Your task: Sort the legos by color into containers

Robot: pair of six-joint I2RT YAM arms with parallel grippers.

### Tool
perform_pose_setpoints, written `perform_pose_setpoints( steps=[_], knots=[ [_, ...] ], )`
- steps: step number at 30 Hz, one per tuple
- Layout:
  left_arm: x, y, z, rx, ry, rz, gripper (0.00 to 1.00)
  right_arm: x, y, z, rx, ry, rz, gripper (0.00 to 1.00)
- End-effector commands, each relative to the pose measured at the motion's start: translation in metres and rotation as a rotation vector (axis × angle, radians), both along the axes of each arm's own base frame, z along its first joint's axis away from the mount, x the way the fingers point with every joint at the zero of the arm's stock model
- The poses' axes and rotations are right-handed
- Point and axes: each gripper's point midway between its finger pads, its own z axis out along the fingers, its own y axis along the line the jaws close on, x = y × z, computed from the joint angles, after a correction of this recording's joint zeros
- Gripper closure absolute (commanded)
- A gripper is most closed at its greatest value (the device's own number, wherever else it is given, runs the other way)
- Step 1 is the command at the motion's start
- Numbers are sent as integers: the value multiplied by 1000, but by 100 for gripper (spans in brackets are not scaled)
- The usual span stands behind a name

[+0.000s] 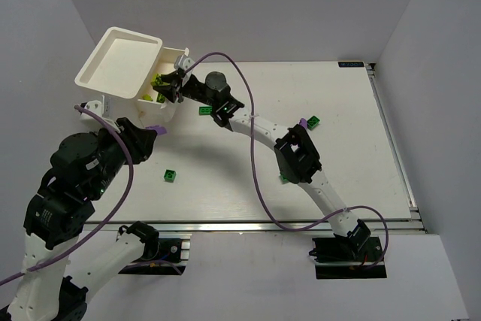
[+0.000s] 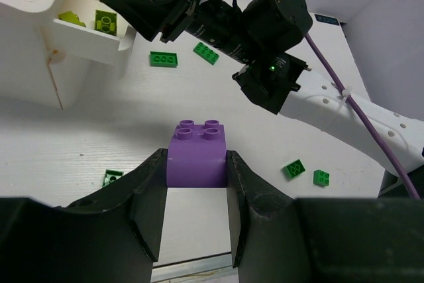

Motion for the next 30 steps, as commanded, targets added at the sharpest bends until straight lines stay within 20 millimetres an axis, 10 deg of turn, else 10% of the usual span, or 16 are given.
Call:
perform_pose_setpoints(
  steps=[1, 8, 15, 22, 26, 30],
  knots=[
    [-2, 6, 3, -8, -1, 30, 100, 6, -7, 39, 78, -96, -55, 96],
    [-1, 4, 3, -36, -33, 25, 100, 2, -5, 33, 36, -98, -27, 53],
    [8, -9, -2, -41, -39, -19, 100, 1, -9, 41, 26, -115, -16, 36],
    [16, -30, -9, -58, -44, -98, 100, 6, -40, 101, 108, -121, -71, 48],
    [30, -60, -29, -50, 5, -207, 100, 10, -91, 161, 142, -101, -129, 68],
    [46, -96, -69, -46, 64, -345, 100, 30, -150, 162, 73, -1, -223, 84]
  ],
)
